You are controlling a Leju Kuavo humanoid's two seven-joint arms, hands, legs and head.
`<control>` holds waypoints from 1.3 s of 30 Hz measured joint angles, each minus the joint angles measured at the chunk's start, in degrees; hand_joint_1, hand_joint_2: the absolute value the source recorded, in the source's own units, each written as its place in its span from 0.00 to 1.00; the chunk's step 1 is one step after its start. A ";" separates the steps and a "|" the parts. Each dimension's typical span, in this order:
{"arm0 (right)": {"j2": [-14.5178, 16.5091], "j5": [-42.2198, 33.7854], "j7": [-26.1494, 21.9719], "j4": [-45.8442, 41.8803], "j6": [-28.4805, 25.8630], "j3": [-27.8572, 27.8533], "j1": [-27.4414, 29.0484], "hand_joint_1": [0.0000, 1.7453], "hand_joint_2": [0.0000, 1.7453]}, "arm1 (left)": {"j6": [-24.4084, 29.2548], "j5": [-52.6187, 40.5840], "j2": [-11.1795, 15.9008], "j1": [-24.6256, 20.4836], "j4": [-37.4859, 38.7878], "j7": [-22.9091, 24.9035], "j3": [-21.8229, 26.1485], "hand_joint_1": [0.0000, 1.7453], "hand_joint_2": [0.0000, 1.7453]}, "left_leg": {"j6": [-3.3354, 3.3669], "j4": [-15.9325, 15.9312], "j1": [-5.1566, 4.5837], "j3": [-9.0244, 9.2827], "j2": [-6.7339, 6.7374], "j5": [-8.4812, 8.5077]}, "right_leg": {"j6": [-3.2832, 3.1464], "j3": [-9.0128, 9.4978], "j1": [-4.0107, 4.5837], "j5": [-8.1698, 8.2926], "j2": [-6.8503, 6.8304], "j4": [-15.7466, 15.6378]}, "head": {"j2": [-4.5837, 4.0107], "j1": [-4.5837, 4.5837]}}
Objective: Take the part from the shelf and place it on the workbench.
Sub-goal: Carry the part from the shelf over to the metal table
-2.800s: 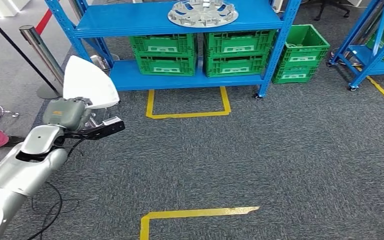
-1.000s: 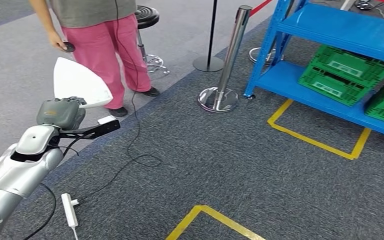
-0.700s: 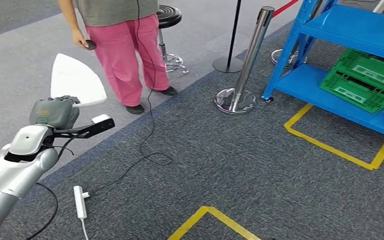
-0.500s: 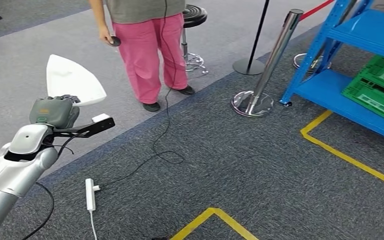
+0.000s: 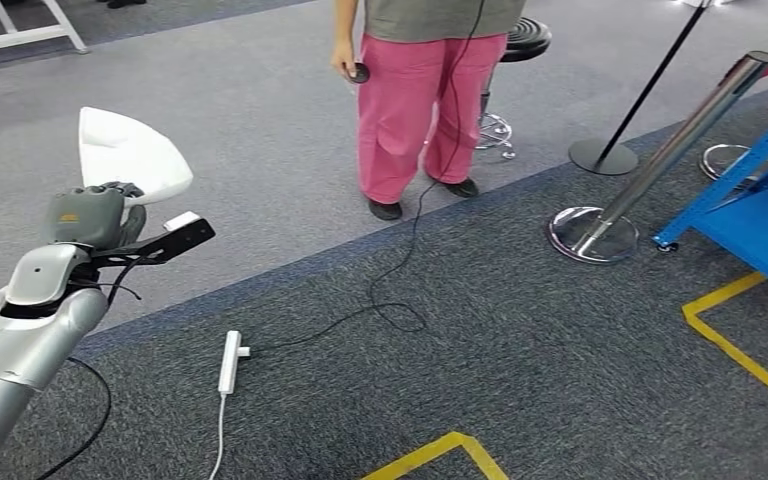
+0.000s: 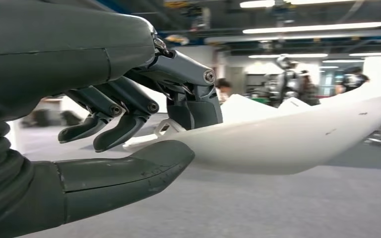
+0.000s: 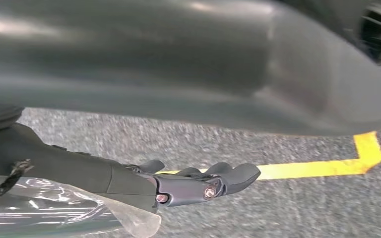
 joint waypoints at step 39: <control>1.83 0.32 4.28 -2.20 -0.39 3.85 1.14 0.00 0.00 | 1.79 1.38 4.99 4.53 -1.09 -2.29 7.13 1.00 1.00 | -2.58 3.48 0.13 -1.95 0.24 -2.45 | -1.67 5.43 -0.06 3.47 1.07 -10.69 | 0.01 -0.36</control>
